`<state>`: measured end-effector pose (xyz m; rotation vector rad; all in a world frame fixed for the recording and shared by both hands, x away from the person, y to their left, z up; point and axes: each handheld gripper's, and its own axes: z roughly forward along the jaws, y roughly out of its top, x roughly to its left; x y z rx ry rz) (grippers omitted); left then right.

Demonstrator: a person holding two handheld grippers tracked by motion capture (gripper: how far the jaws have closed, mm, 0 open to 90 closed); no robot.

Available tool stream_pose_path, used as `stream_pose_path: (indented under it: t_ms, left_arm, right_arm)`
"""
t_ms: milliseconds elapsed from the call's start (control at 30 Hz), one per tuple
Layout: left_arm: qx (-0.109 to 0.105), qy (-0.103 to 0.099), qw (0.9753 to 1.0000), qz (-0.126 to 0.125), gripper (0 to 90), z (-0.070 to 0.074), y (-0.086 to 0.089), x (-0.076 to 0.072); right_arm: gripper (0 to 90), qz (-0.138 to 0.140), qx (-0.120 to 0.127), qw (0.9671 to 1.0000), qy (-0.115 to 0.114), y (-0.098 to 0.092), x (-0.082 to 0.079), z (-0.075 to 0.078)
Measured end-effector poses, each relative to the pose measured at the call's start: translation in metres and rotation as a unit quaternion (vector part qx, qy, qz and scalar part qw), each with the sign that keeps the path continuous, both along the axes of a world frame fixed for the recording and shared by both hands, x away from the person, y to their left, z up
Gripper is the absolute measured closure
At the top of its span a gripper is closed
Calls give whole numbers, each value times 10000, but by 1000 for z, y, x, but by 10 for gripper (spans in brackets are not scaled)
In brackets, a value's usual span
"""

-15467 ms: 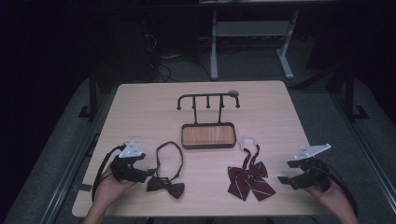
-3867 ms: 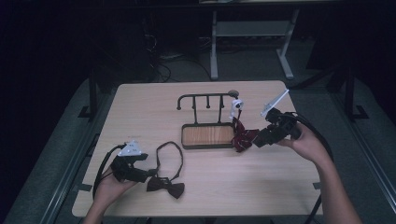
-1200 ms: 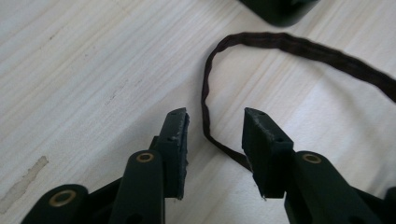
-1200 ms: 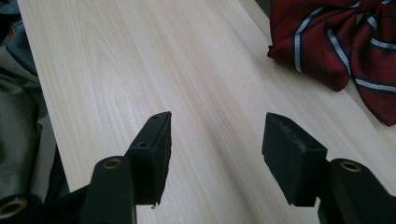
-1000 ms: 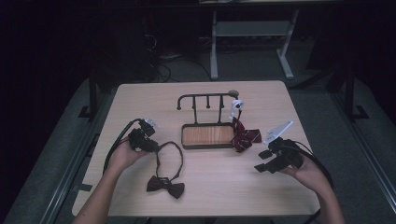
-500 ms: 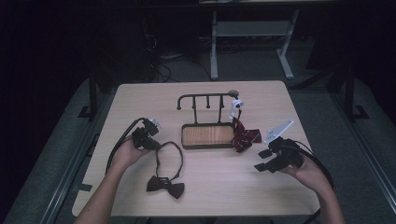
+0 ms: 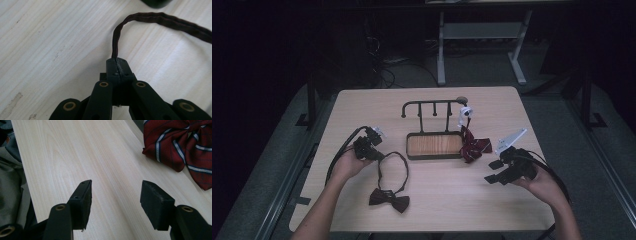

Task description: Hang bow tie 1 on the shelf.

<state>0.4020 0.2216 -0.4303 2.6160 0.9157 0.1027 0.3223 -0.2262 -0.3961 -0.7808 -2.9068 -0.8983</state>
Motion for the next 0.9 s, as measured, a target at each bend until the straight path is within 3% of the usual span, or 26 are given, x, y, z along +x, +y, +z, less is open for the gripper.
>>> stream_pose_path:
  t_ms: [367, 733, 900]
  left_arm:
    - [-311, -97, 9994, -148, 900, 17, 6, -12]
    - [-284, -216, 9981, -497, 900, 39, 2, -26]
    - [-403, -223, 9968, -660, 900, 52, -1, -32]
  right_arm:
    - [424, 29, 12, 10000, -22, 0, 0, 0]
    - [425, 31, 40, 10000, -36, 0, -1, 0]
    - [425, 29, 46, 10000, -26, 0, -1, -1]
